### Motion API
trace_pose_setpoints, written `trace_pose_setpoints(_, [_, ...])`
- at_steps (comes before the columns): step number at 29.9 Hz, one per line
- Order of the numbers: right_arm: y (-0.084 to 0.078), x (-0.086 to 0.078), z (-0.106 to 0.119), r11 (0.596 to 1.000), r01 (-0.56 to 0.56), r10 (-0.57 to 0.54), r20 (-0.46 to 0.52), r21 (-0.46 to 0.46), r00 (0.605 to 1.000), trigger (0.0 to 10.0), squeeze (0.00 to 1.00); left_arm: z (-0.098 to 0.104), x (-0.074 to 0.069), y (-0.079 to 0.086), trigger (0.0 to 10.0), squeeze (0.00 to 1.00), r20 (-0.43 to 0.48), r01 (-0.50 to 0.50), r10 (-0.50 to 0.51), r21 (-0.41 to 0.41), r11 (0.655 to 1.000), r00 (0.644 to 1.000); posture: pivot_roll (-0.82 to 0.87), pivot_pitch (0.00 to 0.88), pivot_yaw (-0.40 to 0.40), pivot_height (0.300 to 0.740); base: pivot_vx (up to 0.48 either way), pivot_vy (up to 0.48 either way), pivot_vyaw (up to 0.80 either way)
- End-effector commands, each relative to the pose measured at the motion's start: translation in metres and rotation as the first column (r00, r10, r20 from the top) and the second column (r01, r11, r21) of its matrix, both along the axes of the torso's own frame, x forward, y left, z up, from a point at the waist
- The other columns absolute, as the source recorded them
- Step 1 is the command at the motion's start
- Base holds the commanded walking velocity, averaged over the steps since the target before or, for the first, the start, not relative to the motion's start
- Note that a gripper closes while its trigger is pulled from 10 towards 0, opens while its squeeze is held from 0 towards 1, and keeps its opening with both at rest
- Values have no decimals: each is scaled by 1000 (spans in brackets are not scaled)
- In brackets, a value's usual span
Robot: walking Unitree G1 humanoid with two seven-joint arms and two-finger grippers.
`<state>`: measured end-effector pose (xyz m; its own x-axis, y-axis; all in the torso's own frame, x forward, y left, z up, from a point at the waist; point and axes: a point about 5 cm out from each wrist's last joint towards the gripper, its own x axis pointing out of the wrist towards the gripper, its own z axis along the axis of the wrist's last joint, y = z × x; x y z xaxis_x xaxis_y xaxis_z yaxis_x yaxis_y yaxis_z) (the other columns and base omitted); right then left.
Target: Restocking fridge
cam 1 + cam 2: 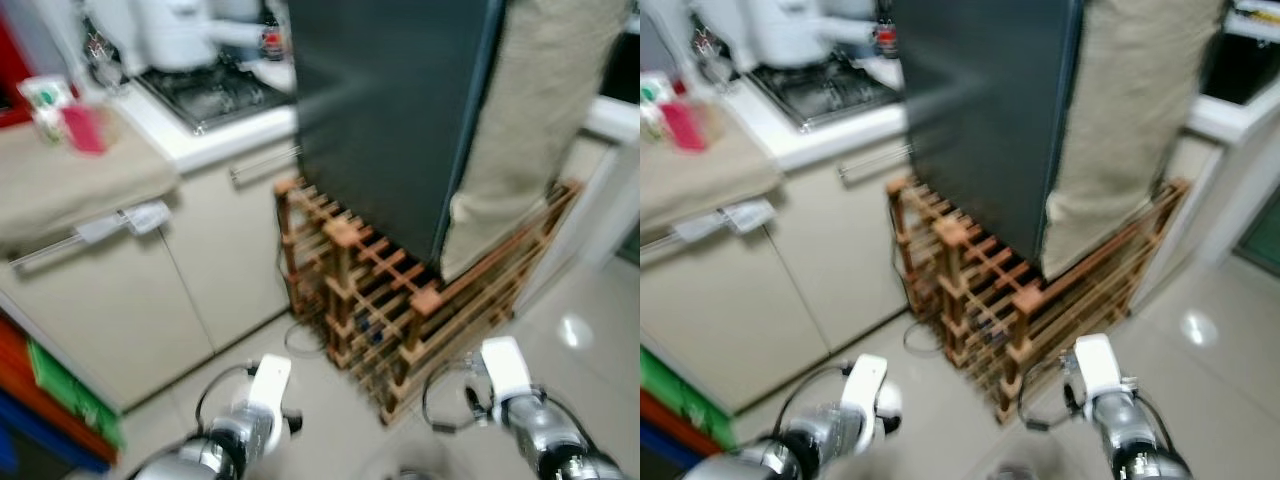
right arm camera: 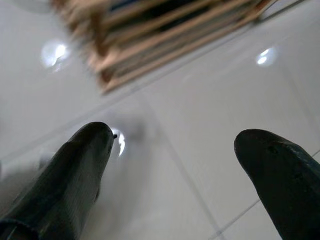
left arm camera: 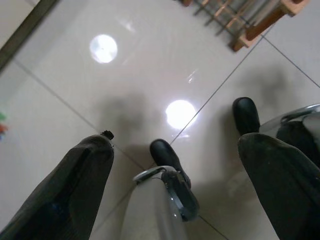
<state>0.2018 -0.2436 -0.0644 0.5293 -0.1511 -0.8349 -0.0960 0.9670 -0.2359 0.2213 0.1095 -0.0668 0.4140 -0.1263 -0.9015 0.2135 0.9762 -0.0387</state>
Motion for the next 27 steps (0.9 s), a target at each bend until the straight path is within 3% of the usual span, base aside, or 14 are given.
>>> trace_pose_setpoints(1, [-3, 9, 6, 1000, -7, 7, 34, 0, 999, 10000, 0, 9, 14, -7, 10000, 0, 52, -10, 11, -21, 1000, 999, -252, 24, 67, 740, 0, 0, 494])
trace_pose_setpoints(5, [1, 11, 6, 1000, -12, 11, 40, 21, 999, 10000, 0, 12, 19, -6, 10000, 0, 79, -78, 79, -27, 997, 994, -238, 29, 65, 740, 0, 0, 484])
trace_pose_setpoints(12, [9, 17, 8, 999, -19, 16, 69, 45, 998, 10000, 0, 9, 14, -9, 10000, 0, 66, -102, 106, -49, 994, 992, -212, 35, 62, 740, 0, 0, 474])
trace_pose_setpoints(14, [11, 19, 9, 999, -29, 26, 75, 44, 997, 10000, 0, 8, 14, -7, 10000, 0, 70, -156, 159, -47, 987, 985, -212, 37, 66, 740, 0, 0, 472])
trace_pose_setpoints(18, [17, 30, 15, 996, -83, 77, 138, 37, 987, 10000, 0, 8, 16, 25, 10000, 0, 122, -359, 353, 33, 933, 928, -215, 40, 62, 740, 0, 0, 459])
trace_pose_setpoints(21, [22, 37, 18, 993, -113, 106, 151, 36, 983, 10000, 0, 6, 12, 40, 10000, 0, 132, -418, 407, 76, 905, 904, -202, 40, 44, 740, 0, 0, 450])
trace_pose_setpoints(27, [32, 49, 25, 984, -170, 162, 157, 42, 974, 10000, 0, -3, -4, 52, 10000, 0, 80, -403, 396, 117, 908, 915, -177, 32, 5, 740, 0, 0, 451])
